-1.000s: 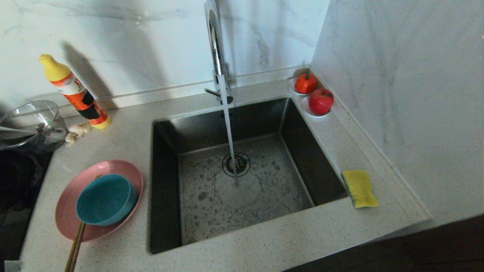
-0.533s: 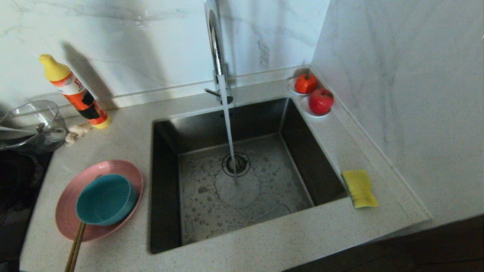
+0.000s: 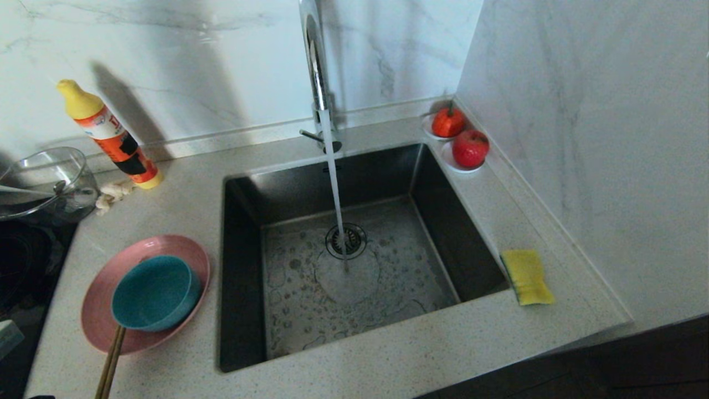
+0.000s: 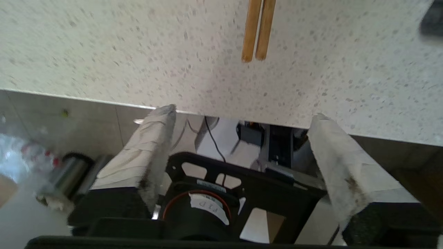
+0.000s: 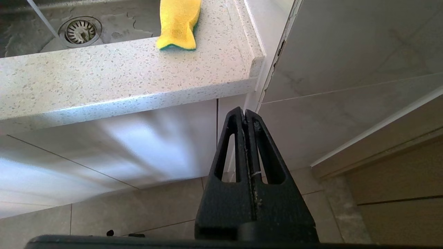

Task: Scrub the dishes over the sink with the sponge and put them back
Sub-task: Rinse the chopsticks

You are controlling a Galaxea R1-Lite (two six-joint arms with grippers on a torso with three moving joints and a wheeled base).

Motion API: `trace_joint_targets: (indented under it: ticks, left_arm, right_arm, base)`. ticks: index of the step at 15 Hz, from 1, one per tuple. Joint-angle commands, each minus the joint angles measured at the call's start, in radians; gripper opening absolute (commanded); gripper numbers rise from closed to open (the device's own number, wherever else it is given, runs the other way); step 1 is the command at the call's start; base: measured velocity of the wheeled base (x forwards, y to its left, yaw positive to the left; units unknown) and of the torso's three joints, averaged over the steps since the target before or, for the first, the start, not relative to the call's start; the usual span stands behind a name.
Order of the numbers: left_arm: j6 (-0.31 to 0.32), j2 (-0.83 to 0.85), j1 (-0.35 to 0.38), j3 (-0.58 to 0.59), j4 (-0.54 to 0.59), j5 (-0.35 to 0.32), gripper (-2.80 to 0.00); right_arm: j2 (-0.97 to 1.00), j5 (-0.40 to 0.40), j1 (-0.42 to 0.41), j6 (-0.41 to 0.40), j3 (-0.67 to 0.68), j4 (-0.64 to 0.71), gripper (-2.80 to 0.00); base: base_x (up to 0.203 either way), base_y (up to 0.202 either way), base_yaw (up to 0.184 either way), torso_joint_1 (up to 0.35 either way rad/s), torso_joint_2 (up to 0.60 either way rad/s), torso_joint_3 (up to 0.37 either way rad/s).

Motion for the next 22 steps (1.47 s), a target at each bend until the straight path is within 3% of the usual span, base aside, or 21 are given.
trace_joint_targets:
  ticks: [1,8,17,22]
  left_arm:
    - [-0.002,0.043,0.003,0.0,0.003,-0.008,0.0]
    - [-0.058,0.164,0.013,-0.01,-0.01,-0.066,0.0]
    - [-0.078,0.267,0.013,-0.031,-0.04,-0.07,0.0]
    - [-0.098,0.293,0.013,-0.056,-0.03,-0.127,0.0]
  right_arm:
    - [0.001,0.0,0.001,-0.001,0.0,-0.001,-2.8]
    - [0.001,0.0,0.001,0.001,0.0,0.0,-2.8]
    - [0.001,0.0,-0.001,0.001,0.0,-0.001,-2.8]
    - [0.001,0.0,0.0,0.0,0.0,0.001,-2.8]
  base:
    - [0.0,0.0,0.0,0.0,0.0,0.0]
    - [0.0,0.0,0.0,0.0,0.0,0.0]
    - [0.0,0.0,0.0,0.0,0.0,0.0]
    - [0.0,0.0,0.0,0.0,0.0,0.0]
